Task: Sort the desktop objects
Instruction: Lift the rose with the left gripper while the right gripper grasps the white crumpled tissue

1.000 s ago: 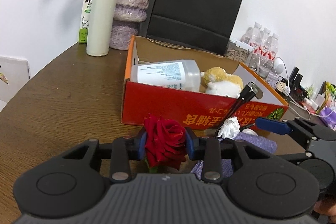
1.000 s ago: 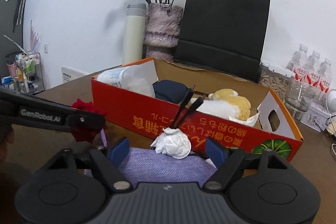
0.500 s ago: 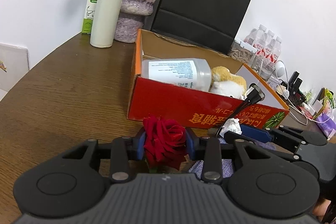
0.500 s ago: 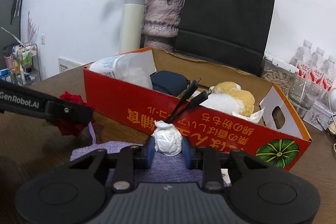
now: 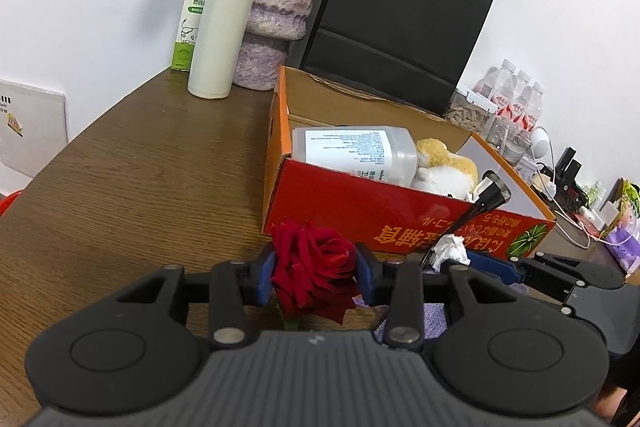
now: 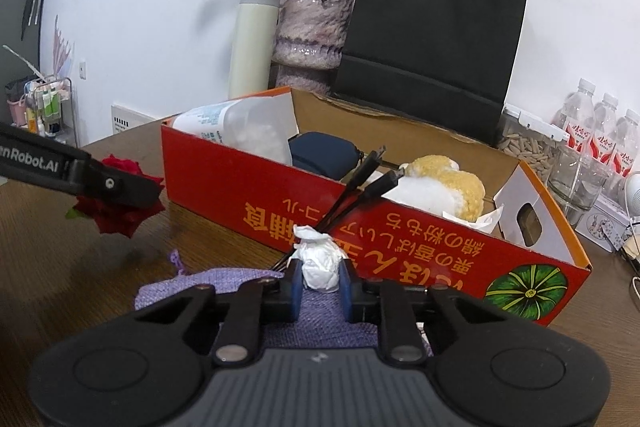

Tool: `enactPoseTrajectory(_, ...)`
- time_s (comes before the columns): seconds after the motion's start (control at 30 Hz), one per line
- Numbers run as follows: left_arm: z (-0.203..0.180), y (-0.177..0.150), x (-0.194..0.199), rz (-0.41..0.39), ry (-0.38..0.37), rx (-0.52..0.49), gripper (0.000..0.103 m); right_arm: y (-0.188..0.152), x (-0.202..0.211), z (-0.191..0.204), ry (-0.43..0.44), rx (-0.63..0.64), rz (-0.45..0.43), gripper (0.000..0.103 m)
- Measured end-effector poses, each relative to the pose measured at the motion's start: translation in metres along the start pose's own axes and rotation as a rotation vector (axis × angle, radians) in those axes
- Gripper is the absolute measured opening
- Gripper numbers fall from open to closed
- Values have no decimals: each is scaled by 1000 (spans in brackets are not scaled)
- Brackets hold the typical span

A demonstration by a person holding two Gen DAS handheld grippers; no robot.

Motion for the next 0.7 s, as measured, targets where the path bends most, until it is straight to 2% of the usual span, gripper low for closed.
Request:
enactPoseTrajectory(0.43,-1,-2,0,0,-8,-17,39,4,20,7,-20,27,-89,17)
enactPoseTrajectory(0.53,-3,-1,5,-23,-15,-27,38,3,25,6,-21,23,-107,17)
enactPoseTrajectory(0.7,-8,3,21,-119,-13,-48,36,-1,41,4,-29,20,-143,17)
Point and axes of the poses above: each gripper's, at about its wrist camera, not at the fingertips, and x roughly against the way its jaws point, z to its left, y to its top, the point moved 6 cm from there along -x, roughly the way its jaws point, and after that the axes turned 15 degrees about x, right-handed, at the moved point
